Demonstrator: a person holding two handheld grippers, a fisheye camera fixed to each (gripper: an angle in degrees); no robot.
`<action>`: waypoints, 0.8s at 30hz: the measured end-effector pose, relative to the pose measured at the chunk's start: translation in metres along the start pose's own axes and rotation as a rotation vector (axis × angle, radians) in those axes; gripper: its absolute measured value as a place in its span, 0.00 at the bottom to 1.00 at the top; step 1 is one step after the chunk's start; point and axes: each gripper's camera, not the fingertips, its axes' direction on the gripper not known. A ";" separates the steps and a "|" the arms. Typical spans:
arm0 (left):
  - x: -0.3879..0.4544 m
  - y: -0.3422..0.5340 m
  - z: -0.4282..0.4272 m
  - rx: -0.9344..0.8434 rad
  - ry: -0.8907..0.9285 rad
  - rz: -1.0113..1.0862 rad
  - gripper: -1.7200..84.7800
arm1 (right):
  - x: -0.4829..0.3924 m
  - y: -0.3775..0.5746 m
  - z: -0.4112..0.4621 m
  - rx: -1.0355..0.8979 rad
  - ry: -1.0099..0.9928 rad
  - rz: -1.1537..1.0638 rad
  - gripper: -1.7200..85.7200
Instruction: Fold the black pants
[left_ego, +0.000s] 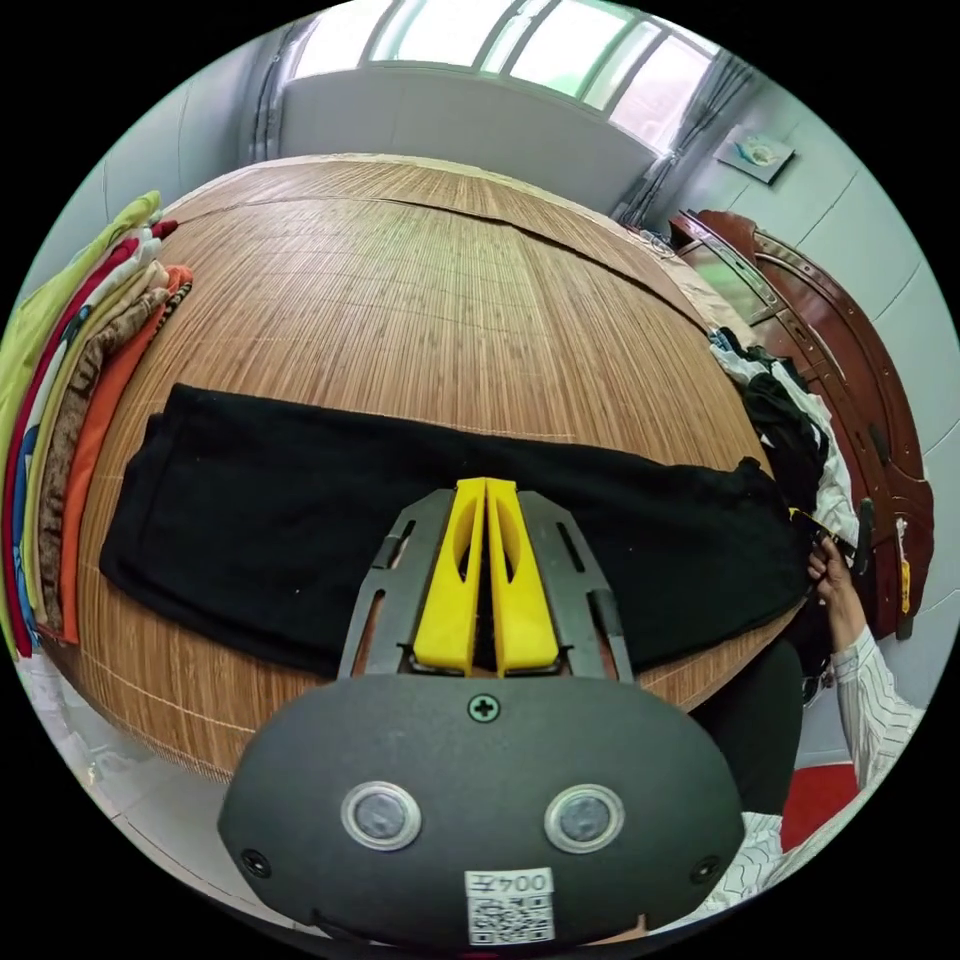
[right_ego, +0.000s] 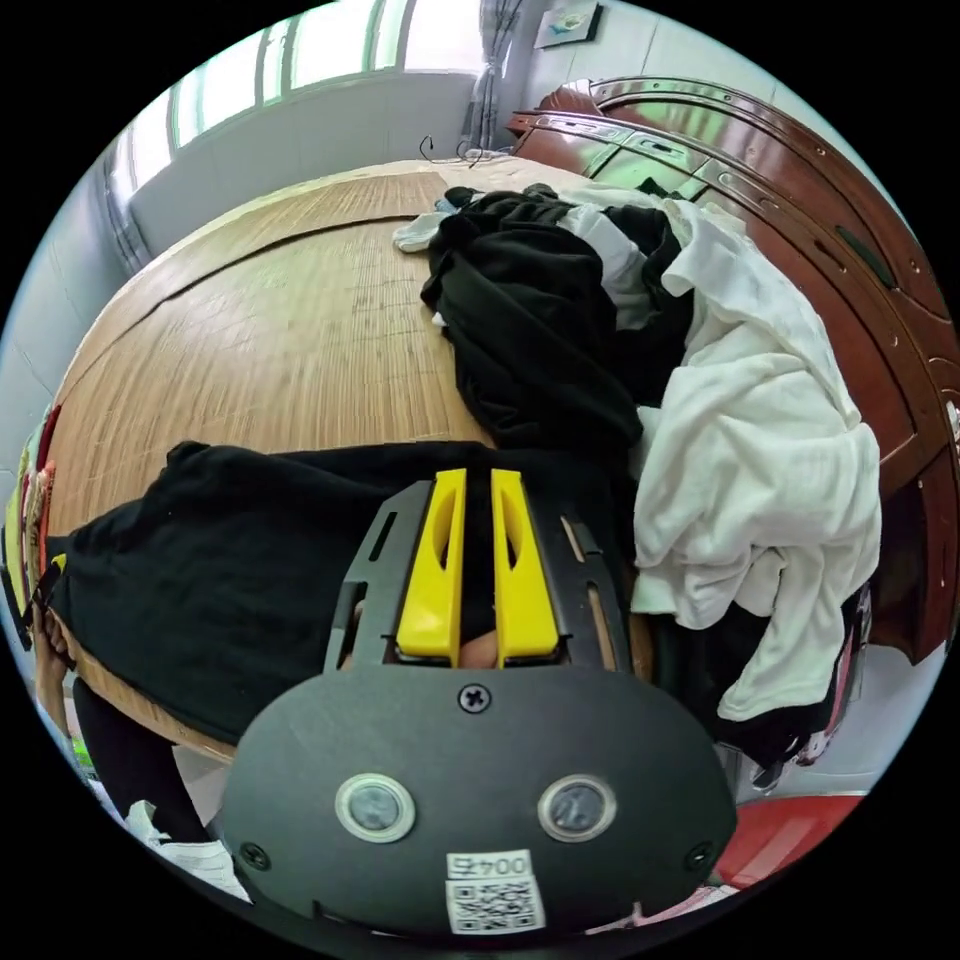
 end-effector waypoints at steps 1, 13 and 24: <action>0.000 0.003 -0.017 0.050 0.013 0.018 0.02 | 0.004 0.005 -0.015 0.037 -0.039 0.033 0.08; -0.124 0.066 -0.160 0.132 -0.230 -0.071 0.04 | -0.191 0.113 -0.104 0.243 -0.595 -0.144 0.08; -0.165 0.056 -0.179 0.137 -0.307 -0.036 0.02 | -0.645 0.189 -0.102 0.071 -0.747 -0.732 0.09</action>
